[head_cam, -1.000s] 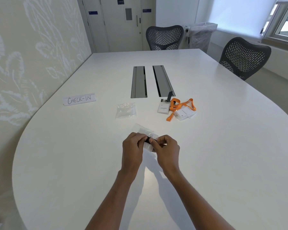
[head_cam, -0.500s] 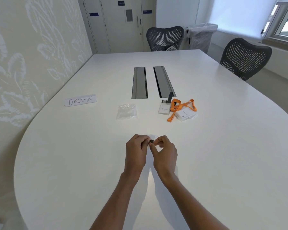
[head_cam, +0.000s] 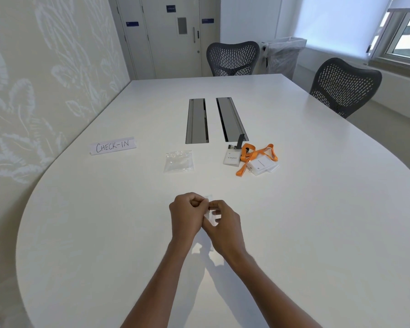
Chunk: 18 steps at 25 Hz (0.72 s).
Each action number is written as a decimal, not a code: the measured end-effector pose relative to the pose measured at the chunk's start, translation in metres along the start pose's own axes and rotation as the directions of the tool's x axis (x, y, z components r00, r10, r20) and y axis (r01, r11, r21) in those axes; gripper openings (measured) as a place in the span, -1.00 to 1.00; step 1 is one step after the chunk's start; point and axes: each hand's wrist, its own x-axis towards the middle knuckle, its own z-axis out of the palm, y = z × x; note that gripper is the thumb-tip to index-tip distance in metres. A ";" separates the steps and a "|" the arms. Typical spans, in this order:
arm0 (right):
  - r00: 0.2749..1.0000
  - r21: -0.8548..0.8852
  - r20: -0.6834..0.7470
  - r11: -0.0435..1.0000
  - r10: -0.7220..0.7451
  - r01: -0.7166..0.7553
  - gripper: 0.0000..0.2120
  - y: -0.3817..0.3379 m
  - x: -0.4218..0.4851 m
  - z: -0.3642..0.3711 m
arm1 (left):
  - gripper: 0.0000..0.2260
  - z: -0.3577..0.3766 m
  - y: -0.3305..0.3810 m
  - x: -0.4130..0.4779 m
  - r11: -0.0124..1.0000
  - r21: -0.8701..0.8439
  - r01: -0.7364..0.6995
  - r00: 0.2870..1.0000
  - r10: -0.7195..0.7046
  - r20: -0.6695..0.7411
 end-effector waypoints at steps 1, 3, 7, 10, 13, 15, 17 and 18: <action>1.000 0.013 -0.025 1.000 0.005 -0.004 -0.82 0.001 0.001 0.001 | -0.93 -0.002 0.001 0.002 1.000 -0.016 0.018 0.999 -0.018 0.026; 0.996 0.056 -0.084 0.998 0.023 -0.018 -0.86 0.002 0.004 0.000 | -0.93 -0.005 0.000 0.004 0.999 -0.041 0.015 0.995 -0.011 0.099; 0.994 0.051 -0.105 0.998 0.026 -0.021 -0.83 0.004 0.017 -0.011 | -0.86 -0.016 -0.009 0.015 1.000 -0.003 0.001 0.993 -0.001 0.118; 0.997 0.049 -0.068 0.998 -0.038 0.041 -0.78 0.004 0.024 -0.021 | -0.75 -0.024 -0.022 0.027 0.998 -0.031 0.050 0.963 -0.040 0.267; 0.994 0.089 -0.024 0.990 -0.109 0.110 -0.80 0.003 0.029 -0.031 | -0.83 -0.030 -0.036 0.033 0.972 -0.193 0.135 0.920 -0.050 0.389; 0.986 0.080 0.029 0.984 -0.162 0.159 -0.82 0.003 0.033 -0.038 | -0.86 -0.033 -0.042 0.033 0.953 -0.259 0.155 0.912 -0.038 0.408; 0.977 0.053 0.080 0.980 -0.197 0.193 -0.86 0.005 0.036 -0.043 | -0.88 -0.036 -0.041 0.031 0.943 -0.291 0.164 0.907 -0.028 0.420; 0.974 0.038 0.100 0.979 -0.203 0.200 -0.87 0.006 0.037 -0.046 | -0.89 -0.037 -0.039 0.029 0.939 -0.301 0.167 0.902 -0.022 0.430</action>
